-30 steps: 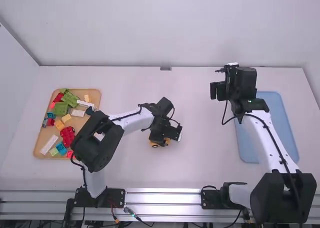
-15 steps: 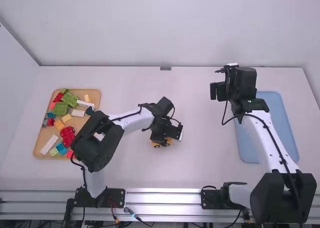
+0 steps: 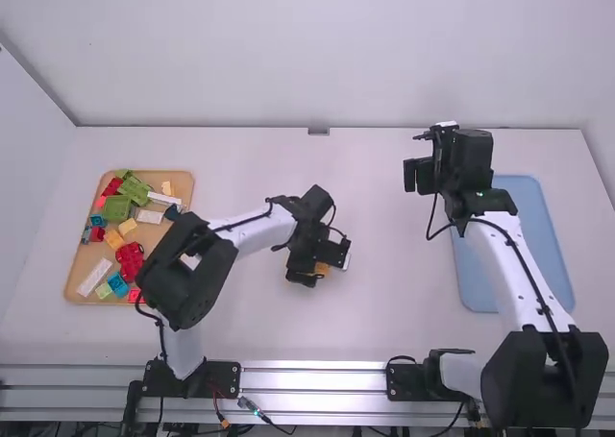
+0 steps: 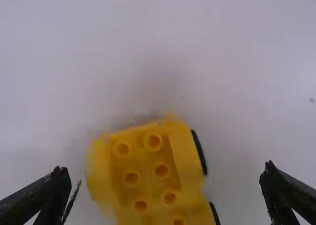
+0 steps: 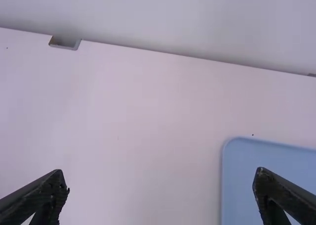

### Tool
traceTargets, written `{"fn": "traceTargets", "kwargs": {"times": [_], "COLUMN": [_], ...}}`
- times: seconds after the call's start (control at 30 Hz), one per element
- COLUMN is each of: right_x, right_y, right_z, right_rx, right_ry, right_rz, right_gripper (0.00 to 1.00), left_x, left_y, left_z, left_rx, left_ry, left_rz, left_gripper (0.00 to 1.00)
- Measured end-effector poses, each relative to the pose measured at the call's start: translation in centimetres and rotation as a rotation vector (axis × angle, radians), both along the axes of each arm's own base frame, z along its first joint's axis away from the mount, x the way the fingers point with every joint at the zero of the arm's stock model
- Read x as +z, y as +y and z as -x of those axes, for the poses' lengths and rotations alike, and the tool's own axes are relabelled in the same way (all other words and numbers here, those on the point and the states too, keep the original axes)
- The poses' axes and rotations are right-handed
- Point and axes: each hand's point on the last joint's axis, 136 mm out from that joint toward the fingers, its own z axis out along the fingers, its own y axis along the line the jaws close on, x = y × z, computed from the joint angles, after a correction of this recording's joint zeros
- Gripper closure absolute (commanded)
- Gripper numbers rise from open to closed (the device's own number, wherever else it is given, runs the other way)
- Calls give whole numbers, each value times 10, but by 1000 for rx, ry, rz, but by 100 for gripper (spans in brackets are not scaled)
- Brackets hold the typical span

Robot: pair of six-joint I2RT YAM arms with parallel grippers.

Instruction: Assemble lego blocks to make yellow taxi

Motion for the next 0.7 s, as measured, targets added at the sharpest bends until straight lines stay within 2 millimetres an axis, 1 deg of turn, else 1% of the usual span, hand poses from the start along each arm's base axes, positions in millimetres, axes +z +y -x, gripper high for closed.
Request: {"fn": "traceTargets", "kwargs": {"times": [0.1, 0.17, 0.2, 0.23, 0.27, 0.3, 0.33, 0.37, 0.4, 0.43, 0.47, 0.5, 0.53, 0.57, 0.6, 0.67, 0.7], "right_x": [0, 0, 0, 0, 0, 0, 0, 0, 0, 0, 0, 0, 0, 0, 0, 0, 0], "right_y": [0, 0, 0, 0, 0, 0, 0, 0, 0, 0, 0, 0, 0, 0, 0, 0, 0], "right_z": [0, 0, 0, 0, 0, 0, 0, 0, 0, 0, 0, 0, 0, 0, 0, 0, 0], "right_rx": [2, 0, 1, 2, 2, 2, 1, 0, 2, 1, 2, 1, 2, 3, 2, 1, 1], "right_ry": [0, 0, 0, 0, 0, 0, 0, 0, 0, 0, 0, 0, 0, 0, 0, 0, 0], "right_rz": [2, 1, 0, 2, 2, 2, 0, 0, 2, 1, 2, 0, 2, 2, 2, 1, 1], "right_gripper": [1, 1, 1, 1, 1, 1, 1, 1, 1, 1, 1, 1, 1, 1, 1, 1, 1], "left_x": [17, 42, 49, 62, 80, 87, 98, 113, 117, 127, 133, 134, 138, 139, 139, 140, 141], "left_y": [3, 4, 5, 8, 14, 19, 28, 44, 49, 72, 89, 95, 117, 142, 148, 200, 211], "left_z": [-3, -12, -15, -24, -40, -48, -61, -83, -89, -110, -124, -128, -138, -147, -148, -162, -165], "left_rx": [8, 22, 29, 50, 107, 139, 206, 314, 351, 483, 583, 613, 723, 846, 871, 1101, 1150], "left_ry": [17, -1, -11, -34, -74, -91, -115, -151, -159, -181, -191, -192, -192, -187, -187, -207, -216], "left_rz": [-23, -15, -10, 2, 26, 32, 48, 66, 73, 87, 95, 98, 99, 94, 92, 72, 70], "left_gripper": [1, 1, 1, 1, 1, 1, 1, 1, 1, 1, 1, 1, 1, 1, 1, 1, 1]}}
